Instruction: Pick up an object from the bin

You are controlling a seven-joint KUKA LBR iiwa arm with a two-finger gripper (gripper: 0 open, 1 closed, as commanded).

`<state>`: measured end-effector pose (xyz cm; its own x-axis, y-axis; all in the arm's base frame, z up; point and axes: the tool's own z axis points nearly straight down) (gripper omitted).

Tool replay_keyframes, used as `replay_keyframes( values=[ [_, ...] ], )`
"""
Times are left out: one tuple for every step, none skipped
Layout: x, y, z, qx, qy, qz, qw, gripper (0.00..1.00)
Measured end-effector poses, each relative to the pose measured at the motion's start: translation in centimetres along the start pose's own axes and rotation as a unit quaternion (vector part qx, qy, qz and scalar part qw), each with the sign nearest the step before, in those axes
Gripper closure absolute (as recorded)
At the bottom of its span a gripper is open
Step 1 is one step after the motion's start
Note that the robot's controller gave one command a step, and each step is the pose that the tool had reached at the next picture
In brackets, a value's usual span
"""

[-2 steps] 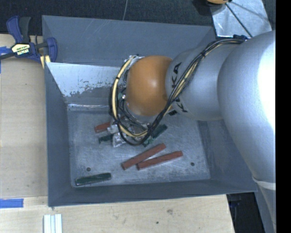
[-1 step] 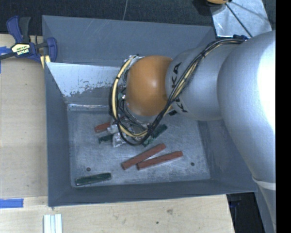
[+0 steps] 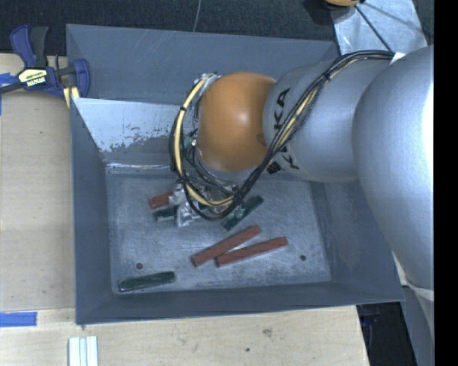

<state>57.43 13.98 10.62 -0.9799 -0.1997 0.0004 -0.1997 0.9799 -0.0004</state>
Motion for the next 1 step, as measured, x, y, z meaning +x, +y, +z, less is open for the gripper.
replay_keyframes(
  values=[
    [1.64,-1.27,-10.09,0.000,-0.0015,-0.004,1.0000,1.00]
  ],
)
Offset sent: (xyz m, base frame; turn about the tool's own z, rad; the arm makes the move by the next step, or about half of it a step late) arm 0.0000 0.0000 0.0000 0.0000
